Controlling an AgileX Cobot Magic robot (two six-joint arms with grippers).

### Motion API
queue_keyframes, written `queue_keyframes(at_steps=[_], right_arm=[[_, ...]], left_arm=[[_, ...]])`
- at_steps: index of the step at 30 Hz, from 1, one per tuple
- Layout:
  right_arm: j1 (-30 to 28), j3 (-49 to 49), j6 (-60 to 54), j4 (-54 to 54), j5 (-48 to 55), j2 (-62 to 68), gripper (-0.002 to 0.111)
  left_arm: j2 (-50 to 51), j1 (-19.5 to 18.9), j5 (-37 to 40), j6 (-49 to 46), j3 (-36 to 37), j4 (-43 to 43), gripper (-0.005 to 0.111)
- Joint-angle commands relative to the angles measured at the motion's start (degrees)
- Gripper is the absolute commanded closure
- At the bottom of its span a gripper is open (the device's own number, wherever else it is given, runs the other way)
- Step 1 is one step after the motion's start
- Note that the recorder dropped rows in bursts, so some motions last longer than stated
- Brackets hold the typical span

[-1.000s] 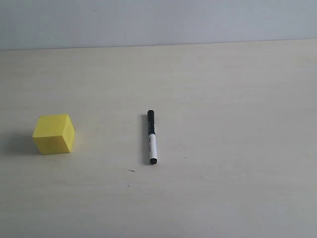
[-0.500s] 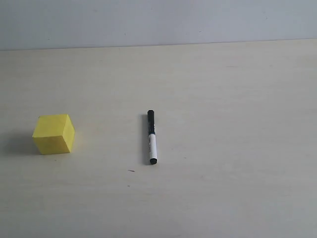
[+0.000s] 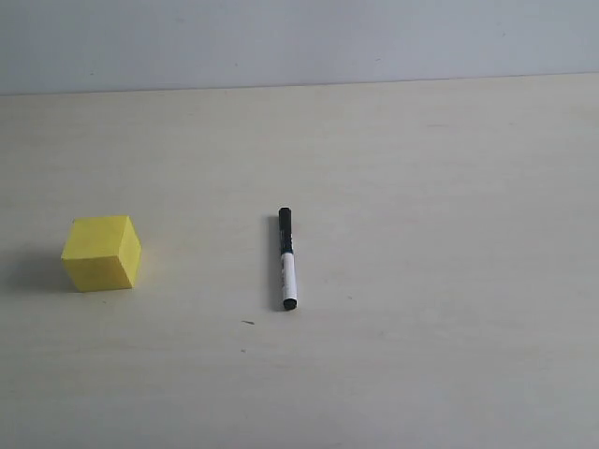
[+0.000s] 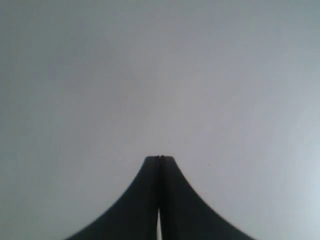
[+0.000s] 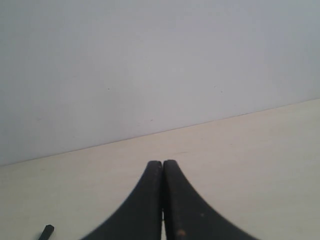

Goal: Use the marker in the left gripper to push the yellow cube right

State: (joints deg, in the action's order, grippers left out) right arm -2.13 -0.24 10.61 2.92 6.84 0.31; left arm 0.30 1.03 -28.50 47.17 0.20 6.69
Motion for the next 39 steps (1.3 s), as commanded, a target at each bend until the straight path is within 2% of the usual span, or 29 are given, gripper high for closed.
queue_keyframes(at_steps=[1,6,9,12,17,20,25,27,32,34,36,39], right_arm=[[-0.33,0.24,0.00,0.00,-0.55,-0.31,0.108],[-0.33,0.24,0.00,0.00,-0.55,-0.31,0.108],[-0.33,0.24,0.00,0.00,-0.55,-0.31,0.108],[-0.33,0.24,0.00,0.00,-0.55,-0.31,0.108],[-0.33,0.24,0.00,0.00,-0.55,-0.31,0.108],[-0.33,0.24,0.00,0.00,-0.55,-0.31,0.108],[-0.33,0.24,0.00,0.00,-0.55,-0.31,0.108],[-0.33,0.24,0.00,0.00,-0.55,-0.31,0.108],[-0.33,0.24,0.00,0.00,-0.55,-0.31,0.108],[-0.33,0.24,0.00,0.00,-0.55,-0.31,0.108],[-0.33,0.24,0.00,0.00,-0.55,-0.31,0.108],[-0.33,0.24,0.00,0.00,-0.55,-0.31,0.108]], left_arm=[[-0.30,0.28,3.18,-0.26,-0.20,1.03,0.107],[-0.30,0.28,6.82,-0.26,-0.20,5.35,0.107],[-0.30,0.28,11.12,-0.26,-0.20,15.50,0.107],[-0.30,0.28,14.29,-0.04,-0.20,16.69,0.107],[-0.19,0.28,12.93,2.88,-0.20,17.22,0.107],[5.05,0.28,13.05,4.29,-1.15,18.16,0.107],[15.66,0.28,12.03,5.47,-7.71,21.09,0.107],[20.21,0.28,12.94,12.03,-11.68,29.31,0.107],[32.29,0.28,13.19,39.09,-24.57,66.62,0.107],[36.94,0.28,13.19,47.67,-29.37,81.96,0.107],[40.51,0.28,13.19,53.89,-32.57,93.25,0.107],[44.12,0.17,16.71,44.25,-34.39,93.25,0.107]])
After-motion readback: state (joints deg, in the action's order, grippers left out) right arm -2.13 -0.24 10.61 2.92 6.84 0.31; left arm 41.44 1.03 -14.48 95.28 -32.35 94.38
